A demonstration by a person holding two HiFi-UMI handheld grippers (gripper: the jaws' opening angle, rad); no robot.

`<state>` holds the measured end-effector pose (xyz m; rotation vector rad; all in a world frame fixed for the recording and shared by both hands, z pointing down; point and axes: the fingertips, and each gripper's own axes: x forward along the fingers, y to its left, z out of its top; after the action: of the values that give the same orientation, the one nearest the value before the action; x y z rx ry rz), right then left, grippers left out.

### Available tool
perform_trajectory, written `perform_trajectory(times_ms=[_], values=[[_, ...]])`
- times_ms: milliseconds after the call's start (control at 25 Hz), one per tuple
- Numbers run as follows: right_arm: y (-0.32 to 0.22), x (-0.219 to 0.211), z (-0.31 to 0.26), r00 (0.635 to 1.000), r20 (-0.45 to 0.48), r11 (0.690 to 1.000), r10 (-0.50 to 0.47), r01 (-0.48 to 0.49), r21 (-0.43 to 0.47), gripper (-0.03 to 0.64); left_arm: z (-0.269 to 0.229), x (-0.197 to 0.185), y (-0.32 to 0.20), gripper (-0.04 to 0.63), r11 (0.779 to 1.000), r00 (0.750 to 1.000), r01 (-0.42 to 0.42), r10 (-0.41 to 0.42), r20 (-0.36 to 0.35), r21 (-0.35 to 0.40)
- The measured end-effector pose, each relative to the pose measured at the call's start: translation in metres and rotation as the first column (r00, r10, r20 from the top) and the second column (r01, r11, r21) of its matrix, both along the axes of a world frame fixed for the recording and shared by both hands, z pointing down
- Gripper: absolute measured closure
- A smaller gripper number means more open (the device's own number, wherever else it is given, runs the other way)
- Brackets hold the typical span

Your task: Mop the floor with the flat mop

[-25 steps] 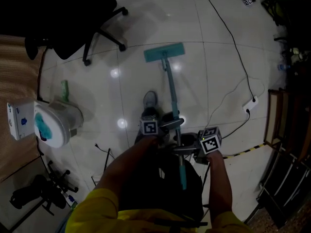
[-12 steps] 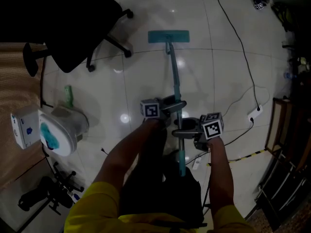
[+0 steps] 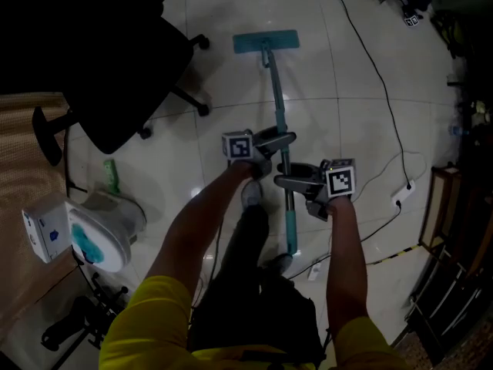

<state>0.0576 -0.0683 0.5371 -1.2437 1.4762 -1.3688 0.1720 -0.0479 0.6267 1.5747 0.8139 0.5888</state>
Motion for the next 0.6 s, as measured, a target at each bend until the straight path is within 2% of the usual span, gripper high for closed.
perform_trajectory(times_ms=[120, 200, 280, 440, 600], values=[[-0.008, 0.009, -0.001, 1.000, -0.003, 1.000, 0.011, -0.011, -0.006, 0.249, 0.000, 0.008, -0.007, 0.135, 1.000, 1.000, -0.004, 0.004, -0.003, -0.006], [-0.007, 0.006, -0.006, 1.000, -0.005, 1.000, -0.003, 0.003, -0.007, 0.246, -0.003, 0.005, -0.006, 0.135, 1.000, 1.000, -0.005, 0.006, 0.022, -0.002], [-0.002, -0.008, -0.014, 0.999, -0.018, 0.999, -0.032, 0.031, -0.019, 0.242, -0.013, -0.007, -0.001, 0.135, 1.000, 1.000, -0.018, 0.018, 0.007, 0.003], [0.028, -0.070, -0.039, 0.990, -0.080, 0.990, -0.116, 0.108, -0.093, 0.241, -0.049, -0.063, 0.023, 0.135, 0.999, 0.999, -0.031, 0.032, -0.036, 0.015], [0.068, -0.144, -0.081, 0.992, -0.059, 0.994, -0.113, 0.113, -0.013, 0.241, -0.084, -0.135, 0.064, 0.135, 0.999, 0.999, -0.018, 0.020, -0.036, 0.043]])
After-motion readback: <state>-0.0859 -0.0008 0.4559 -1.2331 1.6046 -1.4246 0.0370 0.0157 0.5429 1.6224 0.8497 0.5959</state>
